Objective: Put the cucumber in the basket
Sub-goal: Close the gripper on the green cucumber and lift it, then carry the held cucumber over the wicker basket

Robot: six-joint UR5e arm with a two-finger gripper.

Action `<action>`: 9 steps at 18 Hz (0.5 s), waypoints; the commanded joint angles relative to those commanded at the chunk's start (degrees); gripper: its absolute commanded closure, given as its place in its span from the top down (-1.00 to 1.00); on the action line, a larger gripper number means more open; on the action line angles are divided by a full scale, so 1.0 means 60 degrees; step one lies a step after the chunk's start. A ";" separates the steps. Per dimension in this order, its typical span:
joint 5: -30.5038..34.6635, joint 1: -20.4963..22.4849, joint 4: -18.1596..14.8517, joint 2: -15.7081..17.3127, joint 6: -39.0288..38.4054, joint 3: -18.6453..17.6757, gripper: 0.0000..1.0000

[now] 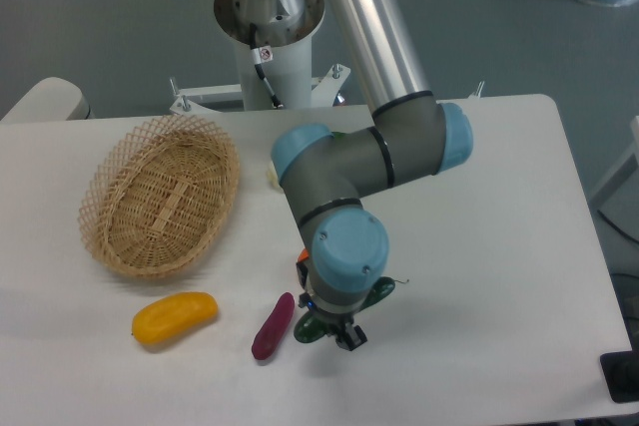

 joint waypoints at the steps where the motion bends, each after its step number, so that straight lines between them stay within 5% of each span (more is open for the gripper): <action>1: -0.0029 -0.0044 -0.0015 0.0219 -0.0015 -0.0161 -0.68; 9: -0.0073 -0.0776 -0.0103 0.2577 -0.0892 -0.2561 -0.68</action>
